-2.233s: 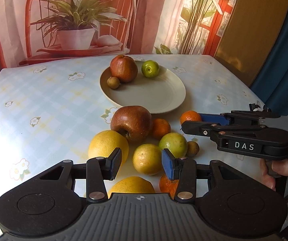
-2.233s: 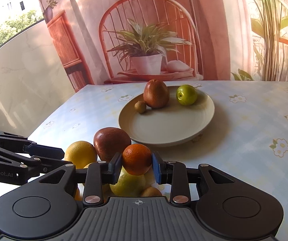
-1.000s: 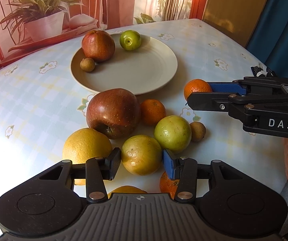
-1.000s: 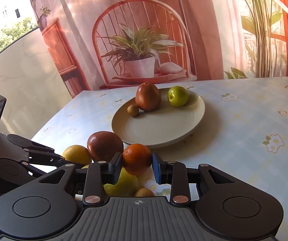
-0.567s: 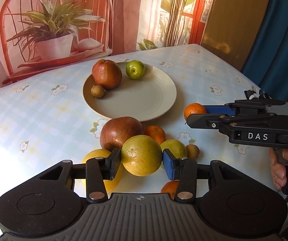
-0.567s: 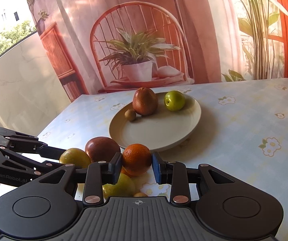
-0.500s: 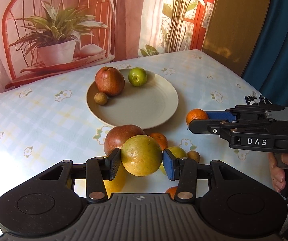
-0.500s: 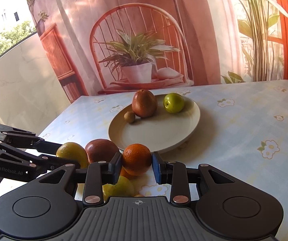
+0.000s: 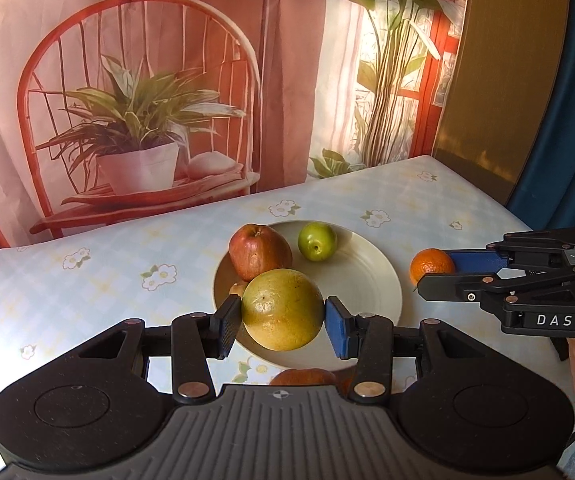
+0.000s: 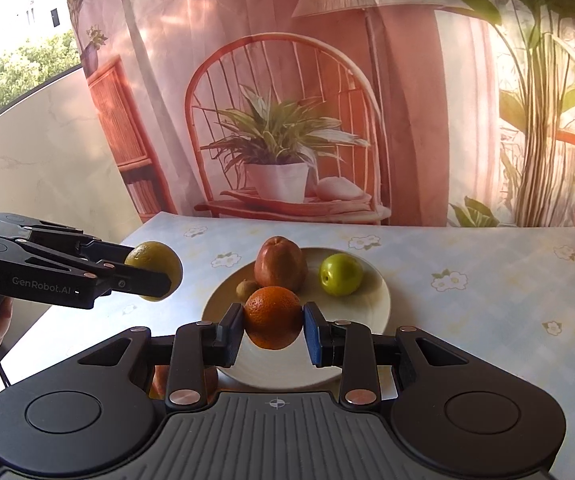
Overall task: Organize fruits
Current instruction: 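Carry both fruits over the plate and open both tools to release them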
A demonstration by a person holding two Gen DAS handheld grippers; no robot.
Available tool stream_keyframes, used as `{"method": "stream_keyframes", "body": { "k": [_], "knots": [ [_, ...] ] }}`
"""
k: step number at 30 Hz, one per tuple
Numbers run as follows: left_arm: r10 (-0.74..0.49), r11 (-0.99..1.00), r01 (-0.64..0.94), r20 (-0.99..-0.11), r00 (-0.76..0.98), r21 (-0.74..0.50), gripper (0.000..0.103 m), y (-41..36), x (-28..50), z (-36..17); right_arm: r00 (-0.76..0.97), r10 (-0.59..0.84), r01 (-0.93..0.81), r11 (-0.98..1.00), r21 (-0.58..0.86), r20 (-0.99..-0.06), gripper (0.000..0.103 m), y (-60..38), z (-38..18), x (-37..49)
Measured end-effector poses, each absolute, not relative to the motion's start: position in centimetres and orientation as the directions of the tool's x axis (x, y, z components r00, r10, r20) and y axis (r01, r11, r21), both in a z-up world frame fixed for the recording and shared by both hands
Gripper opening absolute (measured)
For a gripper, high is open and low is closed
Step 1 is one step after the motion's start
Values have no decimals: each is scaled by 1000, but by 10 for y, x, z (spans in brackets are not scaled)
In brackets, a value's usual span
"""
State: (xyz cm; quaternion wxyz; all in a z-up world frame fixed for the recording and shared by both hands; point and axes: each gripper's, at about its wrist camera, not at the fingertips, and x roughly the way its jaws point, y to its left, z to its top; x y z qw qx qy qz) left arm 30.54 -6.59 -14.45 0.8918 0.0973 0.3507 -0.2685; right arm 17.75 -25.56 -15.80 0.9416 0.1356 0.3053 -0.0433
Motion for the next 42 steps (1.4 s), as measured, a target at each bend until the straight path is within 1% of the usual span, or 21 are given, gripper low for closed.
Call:
{"method": "stream_keyframes", "body": {
  "k": [4,9,14,17,24,33,42],
  "knots": [
    [-404,839,543,-716,569,-42,48,-74,327,-167,779,-13,171,966,192,-627,29,-273,-168,202],
    [-379,844,534,-761,526,-52,48,-82,347,-193,733,-6,200,957,208,-680,29,-296,-194,236],
    [-348,840,542,-794,498,-28,48,-87,362,-212,673,-14,211,962,173,-740,29,-309,-218,263],
    [-350,832,554,-798,491,-24,48,-87,366,-216,638,-17,208,966,152,-770,29,-311,-230,278],
    [-334,823,567,-789,516,22,48,-90,373,-218,609,-42,170,982,78,-792,29,-308,-240,300],
    [-330,814,579,-781,530,49,48,-92,375,-218,613,-52,160,985,59,-788,29,-305,-242,320],
    [-337,821,570,-779,528,31,48,-91,376,-218,616,-106,177,984,6,-781,29,-304,-242,321]
  ]
}}
